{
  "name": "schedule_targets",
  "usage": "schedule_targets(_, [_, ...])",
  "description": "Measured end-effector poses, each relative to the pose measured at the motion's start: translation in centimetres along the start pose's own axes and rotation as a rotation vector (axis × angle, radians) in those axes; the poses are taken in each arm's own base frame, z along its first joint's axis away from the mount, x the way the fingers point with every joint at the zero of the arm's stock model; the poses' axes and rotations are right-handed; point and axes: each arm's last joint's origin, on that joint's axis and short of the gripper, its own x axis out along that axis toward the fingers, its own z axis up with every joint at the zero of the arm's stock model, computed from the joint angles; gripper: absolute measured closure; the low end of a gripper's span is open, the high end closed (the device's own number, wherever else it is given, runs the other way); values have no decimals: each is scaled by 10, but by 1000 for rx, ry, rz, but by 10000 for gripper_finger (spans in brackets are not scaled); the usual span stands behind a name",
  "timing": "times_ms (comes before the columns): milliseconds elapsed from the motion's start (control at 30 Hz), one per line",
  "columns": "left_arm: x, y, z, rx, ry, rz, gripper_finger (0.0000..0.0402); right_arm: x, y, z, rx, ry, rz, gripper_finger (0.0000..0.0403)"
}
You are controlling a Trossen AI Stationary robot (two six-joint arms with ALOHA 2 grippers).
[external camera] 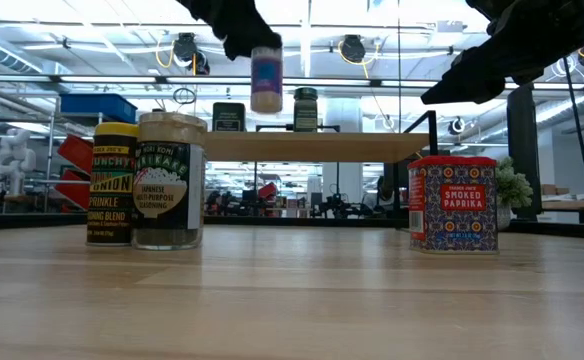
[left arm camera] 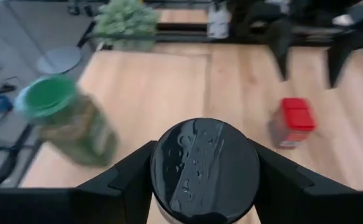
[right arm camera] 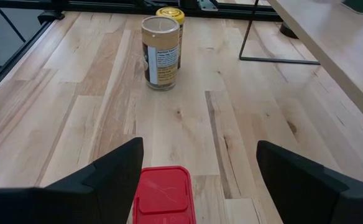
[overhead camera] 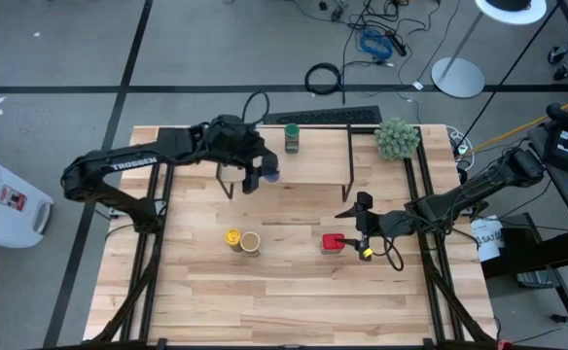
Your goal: Shelf spices
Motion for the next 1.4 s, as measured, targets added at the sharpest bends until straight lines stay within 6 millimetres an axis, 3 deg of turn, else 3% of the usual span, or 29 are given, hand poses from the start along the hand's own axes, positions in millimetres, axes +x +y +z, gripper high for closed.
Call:
schedule_targets(500, [6, -81, 14, -78, -68, -259, 181, 0, -4, 1, -30, -22, -137, 101])
schedule_targets(800, [8, -115, 13, -98, -64, -260, 181, 0, -4, 1, -51, -20, -138, 101])
schedule_targets(1100, [50, -150, 2, -61, -47, -222, 181, 0, -4, 1, -87, -19, -142, 101])
schedule_targets(1400, [108, -163, -24, 5, 6, -119, 181, -1, -5, 1, -102, -25, -185, 101])
